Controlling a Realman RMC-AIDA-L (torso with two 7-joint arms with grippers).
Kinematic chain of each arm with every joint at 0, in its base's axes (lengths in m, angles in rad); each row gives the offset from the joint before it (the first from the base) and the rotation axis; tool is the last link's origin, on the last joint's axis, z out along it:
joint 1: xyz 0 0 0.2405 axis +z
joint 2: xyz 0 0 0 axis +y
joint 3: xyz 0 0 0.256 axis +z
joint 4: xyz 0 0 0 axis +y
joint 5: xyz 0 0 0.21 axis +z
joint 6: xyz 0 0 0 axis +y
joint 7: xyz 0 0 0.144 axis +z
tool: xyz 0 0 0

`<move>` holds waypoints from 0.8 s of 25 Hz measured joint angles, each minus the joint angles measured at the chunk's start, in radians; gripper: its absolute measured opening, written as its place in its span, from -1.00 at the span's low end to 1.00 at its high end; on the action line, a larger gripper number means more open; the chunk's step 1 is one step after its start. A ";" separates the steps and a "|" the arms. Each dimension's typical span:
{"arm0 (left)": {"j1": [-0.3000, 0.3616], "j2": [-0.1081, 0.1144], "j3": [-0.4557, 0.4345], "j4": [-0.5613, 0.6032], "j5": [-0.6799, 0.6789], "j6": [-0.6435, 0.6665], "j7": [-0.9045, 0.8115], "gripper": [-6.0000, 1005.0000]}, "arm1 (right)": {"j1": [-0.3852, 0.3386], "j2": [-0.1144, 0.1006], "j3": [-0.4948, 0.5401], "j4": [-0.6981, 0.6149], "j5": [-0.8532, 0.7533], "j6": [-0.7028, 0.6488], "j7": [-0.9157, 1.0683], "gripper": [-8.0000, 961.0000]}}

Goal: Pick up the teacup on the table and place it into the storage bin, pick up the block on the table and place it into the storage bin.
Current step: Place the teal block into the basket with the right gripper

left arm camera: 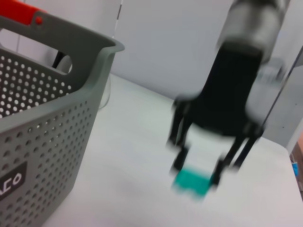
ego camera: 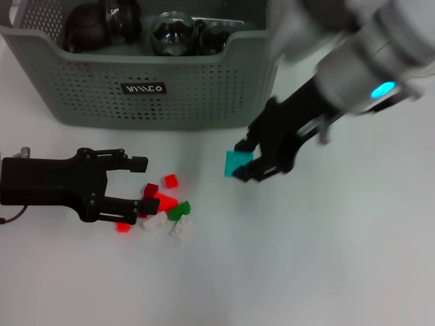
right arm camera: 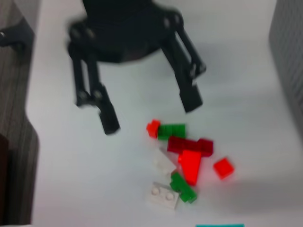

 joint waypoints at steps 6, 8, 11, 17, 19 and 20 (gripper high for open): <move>-0.002 0.001 0.001 -0.005 0.000 -0.001 0.014 0.73 | 0.053 0.008 0.294 -0.270 0.108 -0.231 0.062 -0.07; -0.005 0.001 0.004 -0.006 0.000 -0.003 0.014 0.73 | 0.084 0.008 0.390 -0.289 0.170 -0.230 0.074 -0.06; -0.007 0.000 0.007 -0.006 0.000 -0.006 0.014 0.73 | 0.126 0.008 0.483 -0.270 0.179 -0.138 0.081 -0.05; -0.007 -0.003 0.008 -0.006 0.000 -0.008 0.015 0.73 | 0.184 0.004 0.443 -0.124 -0.050 0.166 0.094 -0.04; -0.007 -0.004 0.007 -0.006 0.000 -0.008 0.015 0.73 | 0.204 0.006 0.413 -0.052 -0.131 0.251 0.091 -0.03; -0.007 -0.005 0.007 -0.006 0.000 -0.008 0.015 0.73 | 0.213 0.006 0.395 -0.014 -0.169 0.295 0.092 -0.03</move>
